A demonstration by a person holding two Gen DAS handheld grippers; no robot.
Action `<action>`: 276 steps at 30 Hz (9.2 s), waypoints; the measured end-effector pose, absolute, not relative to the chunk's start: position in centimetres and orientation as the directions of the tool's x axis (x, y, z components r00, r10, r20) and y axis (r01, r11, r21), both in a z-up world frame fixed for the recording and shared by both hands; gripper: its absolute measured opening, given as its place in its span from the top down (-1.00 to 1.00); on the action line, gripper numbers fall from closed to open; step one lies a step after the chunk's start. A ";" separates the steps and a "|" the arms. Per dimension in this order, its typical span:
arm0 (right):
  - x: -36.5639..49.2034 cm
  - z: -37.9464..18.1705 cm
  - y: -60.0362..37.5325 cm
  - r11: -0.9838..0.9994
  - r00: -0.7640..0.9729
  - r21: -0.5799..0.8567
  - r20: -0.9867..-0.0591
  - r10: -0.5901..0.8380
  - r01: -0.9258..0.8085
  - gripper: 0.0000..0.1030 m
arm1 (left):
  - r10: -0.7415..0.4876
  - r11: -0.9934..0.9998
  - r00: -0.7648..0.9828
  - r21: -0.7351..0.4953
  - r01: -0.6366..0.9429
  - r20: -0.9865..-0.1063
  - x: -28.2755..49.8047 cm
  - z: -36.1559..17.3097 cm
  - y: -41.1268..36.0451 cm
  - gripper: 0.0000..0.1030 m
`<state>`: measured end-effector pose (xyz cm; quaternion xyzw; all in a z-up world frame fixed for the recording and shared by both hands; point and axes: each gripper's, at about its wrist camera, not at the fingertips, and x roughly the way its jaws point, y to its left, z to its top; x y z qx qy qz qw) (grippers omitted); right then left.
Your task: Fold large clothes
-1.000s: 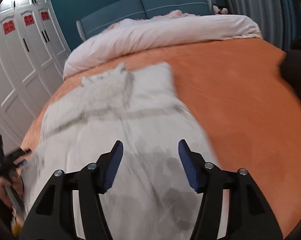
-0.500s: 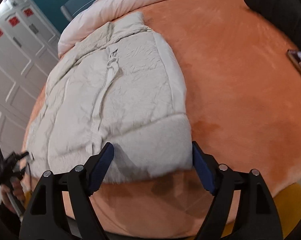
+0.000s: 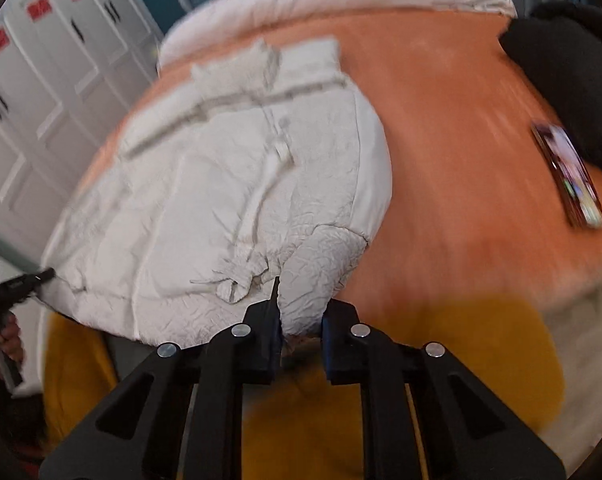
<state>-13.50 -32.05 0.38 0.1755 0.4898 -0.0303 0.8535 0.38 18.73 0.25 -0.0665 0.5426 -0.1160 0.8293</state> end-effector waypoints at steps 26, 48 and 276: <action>11.9 5.1 -30.4 0.948 0.772 0.289 -0.630 0.084 0.133 -0.01 | -0.110 0.986 0.753 -0.168 -0.001 -0.648 21.1 6.1 8.0 -0.25; 19.2 -1.2 -31.7 0.915 0.719 0.264 -0.694 -0.038 0.303 0.54 | -0.069 0.976 0.613 -0.181 -0.122 -0.787 28.8 -7.3 9.3 -0.44; 25.5 -2.4 -19.6 0.997 0.768 0.079 -0.637 0.067 -0.022 0.72 | 0.133 0.989 0.708 0.142 -0.047 -0.693 34.8 -1.1 1.6 -0.64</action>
